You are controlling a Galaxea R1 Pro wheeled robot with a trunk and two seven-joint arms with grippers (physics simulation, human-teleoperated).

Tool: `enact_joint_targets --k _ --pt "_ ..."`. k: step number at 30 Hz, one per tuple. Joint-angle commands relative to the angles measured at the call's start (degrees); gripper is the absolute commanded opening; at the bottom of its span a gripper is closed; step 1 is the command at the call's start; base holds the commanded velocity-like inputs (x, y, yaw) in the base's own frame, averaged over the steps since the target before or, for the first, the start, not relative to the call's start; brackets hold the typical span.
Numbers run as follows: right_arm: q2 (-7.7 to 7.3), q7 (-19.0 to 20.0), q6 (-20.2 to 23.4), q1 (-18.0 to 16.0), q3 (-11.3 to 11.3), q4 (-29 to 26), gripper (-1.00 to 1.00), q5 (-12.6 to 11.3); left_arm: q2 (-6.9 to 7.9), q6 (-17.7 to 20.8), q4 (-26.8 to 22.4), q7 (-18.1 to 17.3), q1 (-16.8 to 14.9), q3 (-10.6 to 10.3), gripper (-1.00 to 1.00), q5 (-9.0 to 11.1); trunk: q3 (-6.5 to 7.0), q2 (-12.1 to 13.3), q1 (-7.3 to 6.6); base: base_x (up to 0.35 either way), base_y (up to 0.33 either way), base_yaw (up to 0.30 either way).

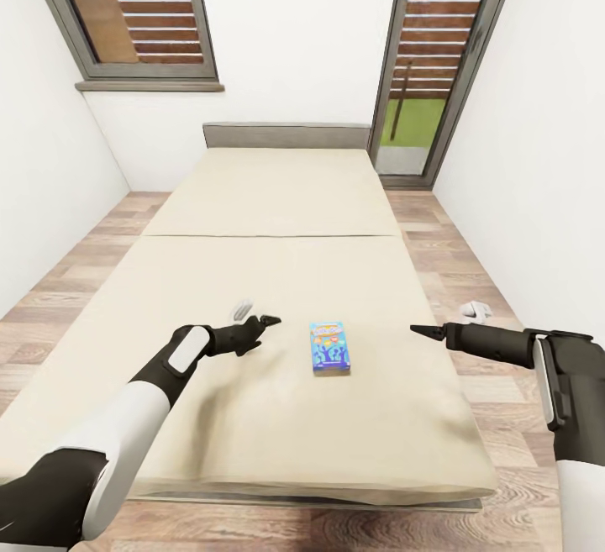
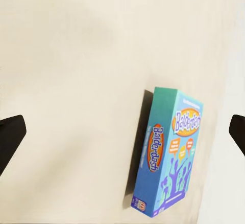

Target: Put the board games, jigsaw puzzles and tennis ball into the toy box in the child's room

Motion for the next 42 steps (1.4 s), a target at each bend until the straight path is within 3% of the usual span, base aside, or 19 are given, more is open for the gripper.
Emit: enact_joint_targets --k 1,24,42 --pt "0.01 0.6 0.3 -0.05 -0.08 -0.09 1.0 0.59 0.01 -0.04 0.02 -0.09 0.1 -0.07 1.0 -0.27 -0.04 -0.02 -0.01 0.0 0.0 0.0" --pt "0.0 0.53 0.3 -0.11 -0.16 -0.27 1.0 0.65 0.16 -0.91 1.07 0.96 1.35 -0.22 1.0 -0.75 -0.04 -0.02 -0.01 0.0 0.0 -0.01" --pt "0.01 0.53 0.3 -0.1 -0.12 -0.28 1.0 0.6 1.06 -0.95 2.71 0.98 1.13 -0.14 1.0 -0.57 -0.04 -0.02 -0.01 0.0 0.0 -0.198"
